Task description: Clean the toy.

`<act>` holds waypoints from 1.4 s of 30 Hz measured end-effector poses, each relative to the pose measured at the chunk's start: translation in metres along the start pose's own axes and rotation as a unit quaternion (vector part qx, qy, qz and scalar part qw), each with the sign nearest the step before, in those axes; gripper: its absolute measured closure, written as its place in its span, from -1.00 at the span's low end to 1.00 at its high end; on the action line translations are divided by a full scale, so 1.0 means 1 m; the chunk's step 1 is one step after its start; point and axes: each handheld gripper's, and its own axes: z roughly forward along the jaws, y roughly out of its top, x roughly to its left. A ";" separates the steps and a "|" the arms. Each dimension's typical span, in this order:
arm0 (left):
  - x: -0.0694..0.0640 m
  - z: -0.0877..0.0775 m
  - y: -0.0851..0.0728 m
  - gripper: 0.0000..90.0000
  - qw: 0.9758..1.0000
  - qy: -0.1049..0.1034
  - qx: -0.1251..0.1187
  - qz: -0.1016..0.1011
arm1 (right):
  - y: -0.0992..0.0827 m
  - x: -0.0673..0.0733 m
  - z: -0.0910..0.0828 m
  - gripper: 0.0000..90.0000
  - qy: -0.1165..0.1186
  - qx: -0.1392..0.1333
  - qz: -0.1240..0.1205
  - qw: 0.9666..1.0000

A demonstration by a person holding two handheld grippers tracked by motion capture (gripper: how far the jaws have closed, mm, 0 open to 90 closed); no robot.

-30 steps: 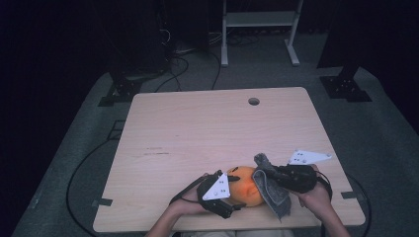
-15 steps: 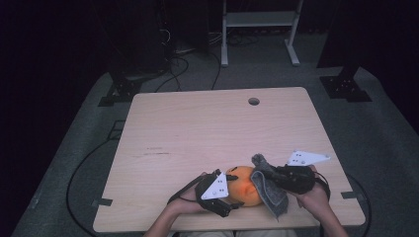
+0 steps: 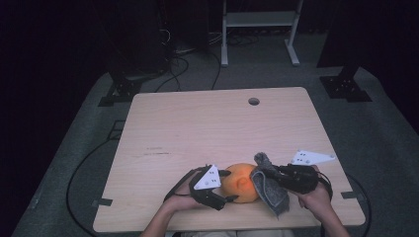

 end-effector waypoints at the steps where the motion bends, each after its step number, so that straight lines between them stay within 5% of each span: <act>1: 0.001 -0.001 0.000 -0.49 1.000 0.002 0.004 0.002 | -0.001 -0.001 0.001 0.67 0.000 0.001 0.002 1.000; 9: 0.002 0.002 -0.002 -0.48 1.000 0.008 0.019 -0.004 | -0.012 -0.019 0.002 0.67 -0.012 0.007 0.034 0.999; 16: 0.001 0.003 0.002 -0.65 1.000 0.004 -0.005 -0.009 | -0.008 -0.013 0.003 0.67 -0.019 0.001 0.024 1.000; 22: -0.002 0.005 0.004 -0.75 1.000 0.011 0.000 -0.006 | 0.000 0.003 0.003 0.68 -0.015 -0.009 0.000 1.000; 27: -0.003 -0.001 0.012 -0.74 0.999 0.002 -0.031 -0.008 | 0.001 0.004 0.003 0.68 -0.012 -0.011 0.001 1.000; 31: -0.007 0.005 0.012 -0.81 1.000 0.010 -0.009 0.011 | 0.005 0.012 0.004 0.67 0.000 -0.018 -0.002 1.000; 35: -0.004 0.002 0.009 -0.62 1.000 0.011 -0.001 0.015 | 0.009 0.021 0.007 0.67 -0.001 -0.016 -0.024 1.000; 42: 0.006 -0.003 0.004 -0.47 1.000 0.002 0.004 -0.019 | -0.001 0.003 0.008 0.67 -0.011 -0.011 0.010 1.000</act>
